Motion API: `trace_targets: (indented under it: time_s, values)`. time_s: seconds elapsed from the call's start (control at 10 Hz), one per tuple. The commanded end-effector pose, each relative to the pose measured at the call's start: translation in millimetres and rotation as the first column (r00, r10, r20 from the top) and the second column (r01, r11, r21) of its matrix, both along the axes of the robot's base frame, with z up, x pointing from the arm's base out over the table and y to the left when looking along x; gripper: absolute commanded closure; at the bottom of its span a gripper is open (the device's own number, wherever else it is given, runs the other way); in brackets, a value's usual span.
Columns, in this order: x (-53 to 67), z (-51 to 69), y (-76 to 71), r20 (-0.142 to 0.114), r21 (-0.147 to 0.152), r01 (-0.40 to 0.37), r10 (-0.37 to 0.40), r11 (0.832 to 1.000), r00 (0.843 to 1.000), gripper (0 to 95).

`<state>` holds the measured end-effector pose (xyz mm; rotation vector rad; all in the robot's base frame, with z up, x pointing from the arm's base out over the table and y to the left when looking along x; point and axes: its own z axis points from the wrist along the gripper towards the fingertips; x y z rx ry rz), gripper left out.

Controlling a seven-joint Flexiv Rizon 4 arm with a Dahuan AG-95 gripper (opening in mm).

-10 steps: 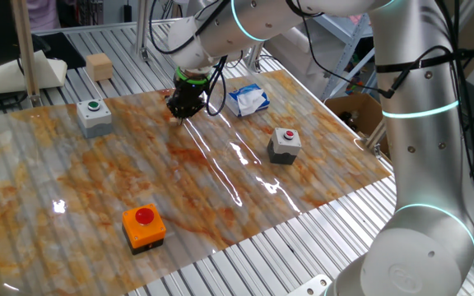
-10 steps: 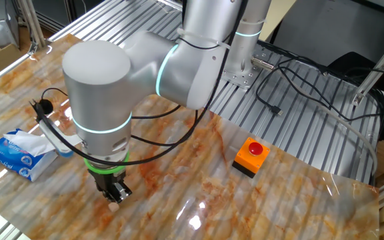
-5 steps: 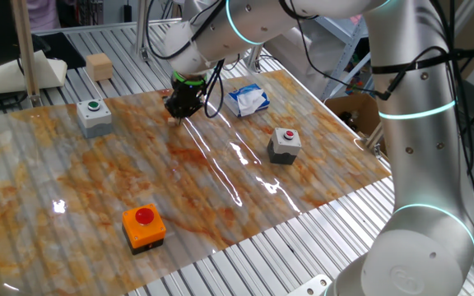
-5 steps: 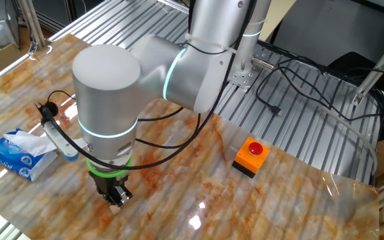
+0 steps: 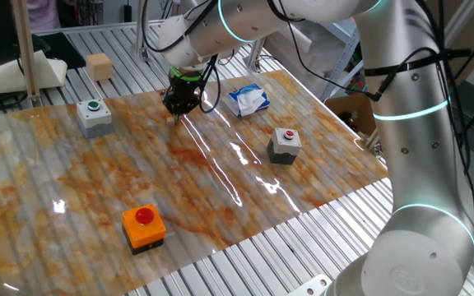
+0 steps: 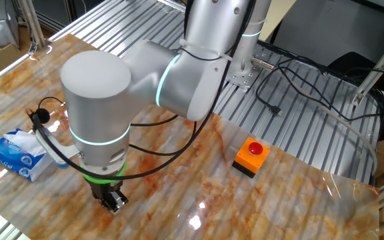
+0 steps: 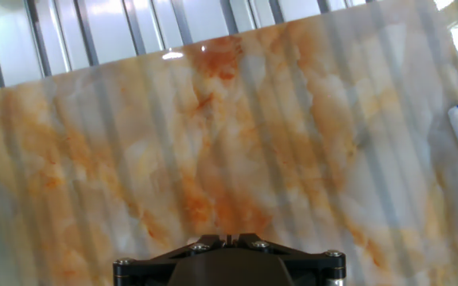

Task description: Use the gripper to push the small block from left to right

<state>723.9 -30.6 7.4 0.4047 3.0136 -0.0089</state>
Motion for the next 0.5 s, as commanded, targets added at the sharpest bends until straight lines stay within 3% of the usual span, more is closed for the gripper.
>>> trace_targets:
  time_s: [0.1, 0.5]
  values:
    - [-2.5, 1.6, 3.4, 0.003, 0.0, 0.009, -0.009, 1.0, 1.0, 95.0]
    - [-5.1, 3.0, 12.7, 0.003, 0.001, 0.031, -0.031, 1.0, 1.0, 95.0]
